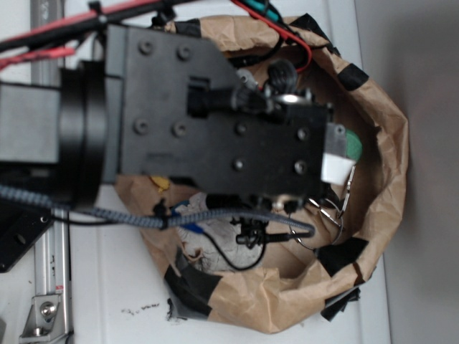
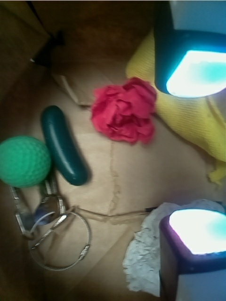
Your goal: Grab the yellow cloth.
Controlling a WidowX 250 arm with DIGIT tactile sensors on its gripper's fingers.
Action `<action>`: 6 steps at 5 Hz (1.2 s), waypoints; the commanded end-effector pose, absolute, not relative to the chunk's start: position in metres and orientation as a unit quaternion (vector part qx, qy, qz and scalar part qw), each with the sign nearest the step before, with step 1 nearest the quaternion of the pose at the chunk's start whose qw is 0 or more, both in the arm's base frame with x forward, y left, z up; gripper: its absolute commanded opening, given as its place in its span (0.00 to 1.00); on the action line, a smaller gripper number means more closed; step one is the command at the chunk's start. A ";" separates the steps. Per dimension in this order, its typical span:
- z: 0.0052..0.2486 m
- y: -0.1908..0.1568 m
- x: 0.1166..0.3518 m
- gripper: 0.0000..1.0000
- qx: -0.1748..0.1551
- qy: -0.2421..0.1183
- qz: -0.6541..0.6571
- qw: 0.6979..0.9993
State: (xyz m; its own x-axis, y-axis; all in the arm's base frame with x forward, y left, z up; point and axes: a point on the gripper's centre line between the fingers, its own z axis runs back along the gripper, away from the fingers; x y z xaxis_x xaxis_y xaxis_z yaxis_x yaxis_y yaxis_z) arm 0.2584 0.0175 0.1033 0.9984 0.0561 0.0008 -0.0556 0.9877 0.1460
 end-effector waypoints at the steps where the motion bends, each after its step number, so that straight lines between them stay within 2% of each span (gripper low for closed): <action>1: 0.082 0.057 0.223 1.00 0.065 0.029 0.027 0.997; 2: 0.052 0.074 0.220 1.00 0.079 0.049 0.013 0.996; 3: 0.017 0.080 0.228 1.00 0.091 0.079 -0.009 0.993; 4: 0.015 0.079 0.225 0.00 0.099 0.084 0.018 0.991; 6: 0.031 0.078 0.216 0.00 0.108 0.068 0.018 0.992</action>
State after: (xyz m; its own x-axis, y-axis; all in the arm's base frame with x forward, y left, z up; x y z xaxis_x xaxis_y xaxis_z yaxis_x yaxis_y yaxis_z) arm 0.2136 0.0740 0.0207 0.9840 0.0461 -0.1718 -0.0097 0.9783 0.2071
